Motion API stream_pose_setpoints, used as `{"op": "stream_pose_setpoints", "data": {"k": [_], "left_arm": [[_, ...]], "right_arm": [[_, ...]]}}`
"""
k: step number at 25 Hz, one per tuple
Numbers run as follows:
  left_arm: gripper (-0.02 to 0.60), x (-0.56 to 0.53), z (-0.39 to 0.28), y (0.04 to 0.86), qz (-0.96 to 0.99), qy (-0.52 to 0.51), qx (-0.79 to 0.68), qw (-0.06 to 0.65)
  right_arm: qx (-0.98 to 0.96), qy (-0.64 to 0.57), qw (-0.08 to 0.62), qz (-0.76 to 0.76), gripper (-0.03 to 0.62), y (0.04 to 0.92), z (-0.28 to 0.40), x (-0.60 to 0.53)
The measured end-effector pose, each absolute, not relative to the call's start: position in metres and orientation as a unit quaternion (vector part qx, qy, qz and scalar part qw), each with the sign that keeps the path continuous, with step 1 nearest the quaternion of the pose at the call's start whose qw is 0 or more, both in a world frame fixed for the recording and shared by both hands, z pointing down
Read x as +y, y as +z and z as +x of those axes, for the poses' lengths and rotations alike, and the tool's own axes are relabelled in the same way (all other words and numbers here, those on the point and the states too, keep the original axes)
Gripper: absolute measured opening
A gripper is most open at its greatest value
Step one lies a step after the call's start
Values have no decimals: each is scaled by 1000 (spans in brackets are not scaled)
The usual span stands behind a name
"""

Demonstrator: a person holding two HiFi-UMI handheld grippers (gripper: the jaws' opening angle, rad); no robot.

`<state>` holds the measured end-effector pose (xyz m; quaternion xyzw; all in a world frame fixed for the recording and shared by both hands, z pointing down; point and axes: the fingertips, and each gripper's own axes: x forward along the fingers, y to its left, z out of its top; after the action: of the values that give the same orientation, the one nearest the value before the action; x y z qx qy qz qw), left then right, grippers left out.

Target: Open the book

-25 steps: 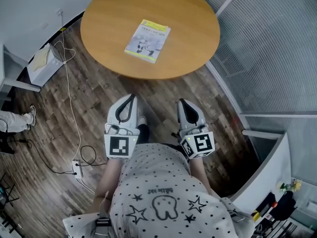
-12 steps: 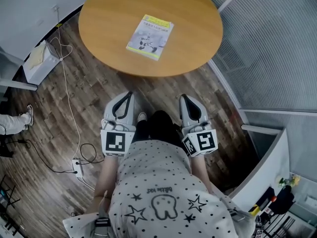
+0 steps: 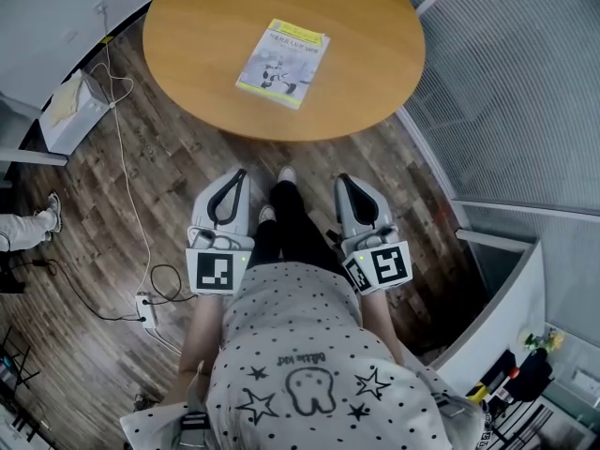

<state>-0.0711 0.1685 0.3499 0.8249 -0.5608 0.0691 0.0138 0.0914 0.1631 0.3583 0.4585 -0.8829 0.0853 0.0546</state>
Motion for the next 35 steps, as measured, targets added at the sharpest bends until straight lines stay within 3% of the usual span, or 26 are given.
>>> {"op": "stream_pose_setpoints", "data": {"k": [19, 35], "left_arm": [[11, 23, -60, 358, 805, 82, -586, 51], [11, -64, -36, 351, 796, 65, -601, 33]], "right_arm": [[-879, 126, 31, 459, 5, 372, 122, 21], [-884, 137, 33, 445, 5, 380, 142, -67]]}}
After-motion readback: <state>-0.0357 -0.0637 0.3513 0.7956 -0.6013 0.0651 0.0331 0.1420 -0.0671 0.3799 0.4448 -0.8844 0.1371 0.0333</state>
